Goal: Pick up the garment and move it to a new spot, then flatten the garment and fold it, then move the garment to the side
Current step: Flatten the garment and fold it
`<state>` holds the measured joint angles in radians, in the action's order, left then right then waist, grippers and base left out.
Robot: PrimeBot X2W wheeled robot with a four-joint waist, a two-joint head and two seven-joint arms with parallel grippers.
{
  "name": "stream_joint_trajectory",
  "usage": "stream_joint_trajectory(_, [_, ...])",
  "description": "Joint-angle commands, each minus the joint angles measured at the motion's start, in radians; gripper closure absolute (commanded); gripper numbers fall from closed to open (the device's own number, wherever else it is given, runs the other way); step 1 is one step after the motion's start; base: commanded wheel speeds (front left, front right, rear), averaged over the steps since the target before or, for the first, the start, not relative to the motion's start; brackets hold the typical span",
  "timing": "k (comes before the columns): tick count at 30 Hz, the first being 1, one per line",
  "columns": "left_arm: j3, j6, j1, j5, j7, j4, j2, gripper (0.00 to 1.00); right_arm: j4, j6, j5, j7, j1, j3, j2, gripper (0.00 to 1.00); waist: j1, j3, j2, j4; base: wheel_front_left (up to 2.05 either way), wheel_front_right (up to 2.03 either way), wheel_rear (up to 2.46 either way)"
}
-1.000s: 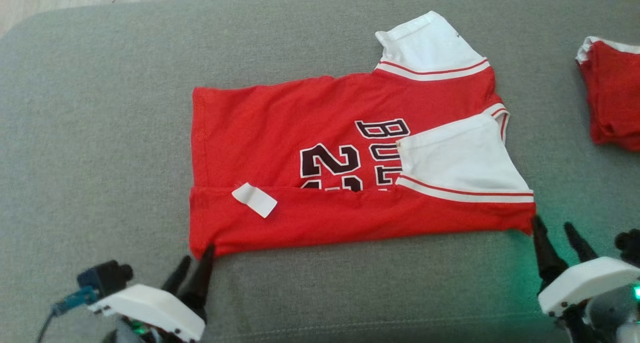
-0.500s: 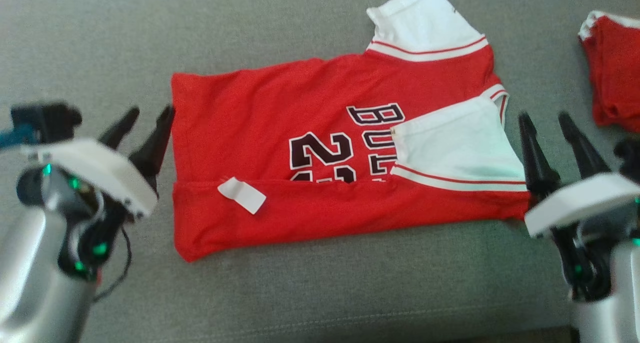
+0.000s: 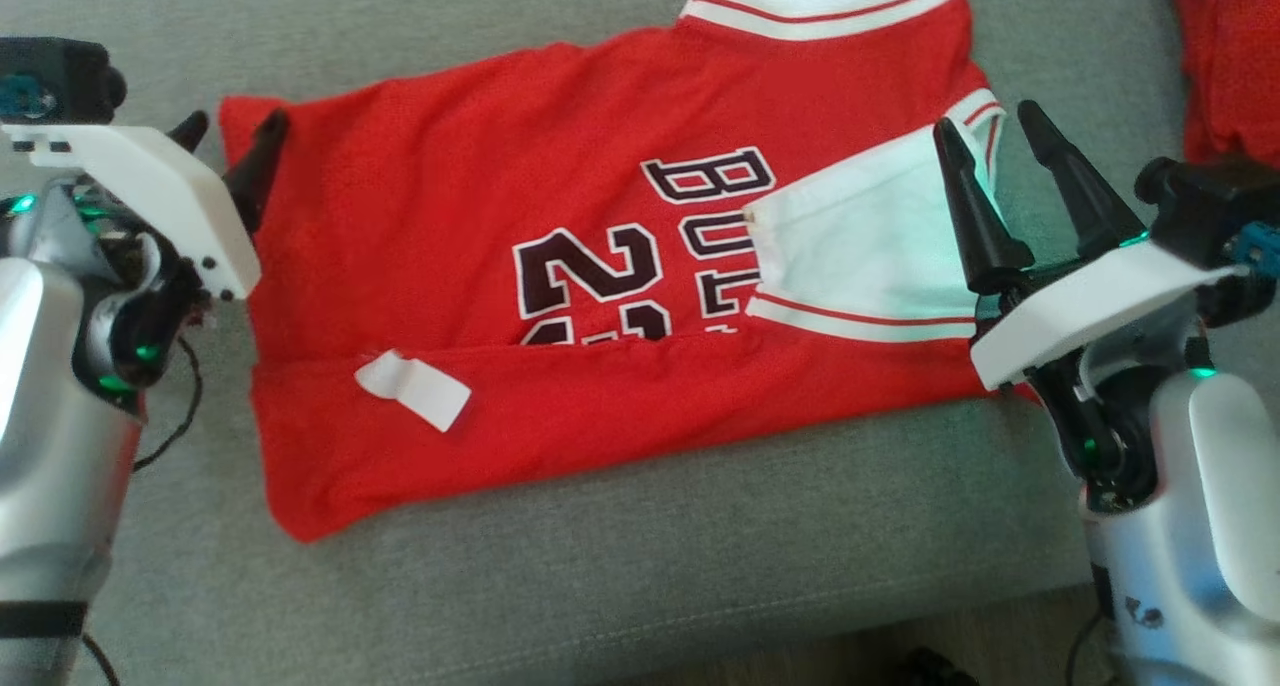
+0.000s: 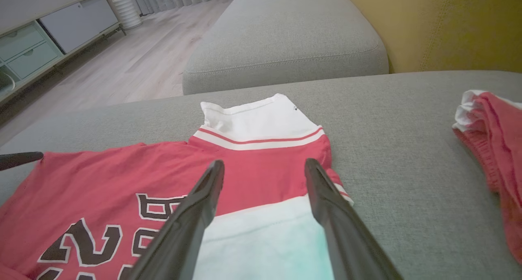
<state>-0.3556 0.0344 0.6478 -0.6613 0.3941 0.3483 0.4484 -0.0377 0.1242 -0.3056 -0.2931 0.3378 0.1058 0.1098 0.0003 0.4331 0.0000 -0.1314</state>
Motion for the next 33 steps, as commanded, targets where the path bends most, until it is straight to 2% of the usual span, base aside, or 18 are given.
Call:
stream_joint_trajectory(1, [0.035,-0.001,0.044,0.007,0.001,-0.016,0.054,0.0,-0.032,0.007,-0.01,0.011,0.021,0.022,0.012,0.0,-0.0003,0.015,0.0,-0.018,0.0,0.0,0.0])
stream_joint_trajectory(9, [0.021,-0.013,0.086,0.014,0.013,0.094,0.06,0.0,-0.005,0.007,-0.025,0.033,0.046,0.04,0.03,0.0,-0.0003,0.023,0.0,-0.039,0.0,0.0,0.0])
stream_joint_trajectory(10, [0.017,-0.017,0.088,0.013,0.017,0.1,0.06,0.02,-0.005,0.007,-0.026,0.034,0.048,0.041,0.031,0.0,-0.0003,0.022,0.0,-0.04,0.0,0.0,0.0])
stream_joint_trajectory(11, [0.014,-0.021,0.09,0.012,0.021,0.104,0.061,0.41,-0.004,0.007,-0.027,0.035,0.049,0.042,0.032,0.0,-0.0003,0.022,0.0,-0.04,0.0,0.0,0.0])
stream_joint_trajectory(12, [0.012,-0.024,0.092,0.011,0.023,0.108,0.06,0.64,-0.003,0.007,-0.028,0.035,0.05,0.042,0.034,0.0,-0.0003,0.021,0.0,-0.039,0.0,0.0,0.0])
stream_joint_trajectory(13, [0.007,-0.03,0.093,0.011,0.026,0.11,0.06,0.98,-0.002,0.007,-0.028,0.035,0.052,0.041,0.036,0.0,-0.0003,0.021,0.0,-0.038,0.0,0.0,0.0])
stream_joint_trajectory(20, [-0.004,-0.045,0.117,0.018,-0.024,0.093,0.037,1.0,0.018,0.007,-0.016,0.014,0.102,0.046,0.06,0.0,-0.0003,0.021,0.0,-0.005,0.0,0.0,0.0])
stream_joint_trajectory(24, [-0.005,-0.046,0.129,0.02,-0.083,0.076,0.005,1.0,0.07,0.007,0.012,-0.028,0.201,0.042,0.088,0.0,-0.0003,0.027,0.0,0.036,0.0,0.0,0.0])
stream_joint_trajectory(27, [-0.02,-0.053,0.139,0.025,-0.133,0.064,-0.036,1.0,0.163,0.007,0.054,-0.1,0.347,0.038,0.114,0.0,-0.0003,0.041,0.0,0.095,0.0,0.0,0.0])
stream_joint_trajectory(33, [-0.057,-0.067,0.169,0.033,-0.186,0.076,-0.115,1.0,0.362,0.007,0.12,-0.209,0.541,0.048,0.152,0.0,-0.0003,0.066,0.0,0.184,0.0,0.0,0.0])
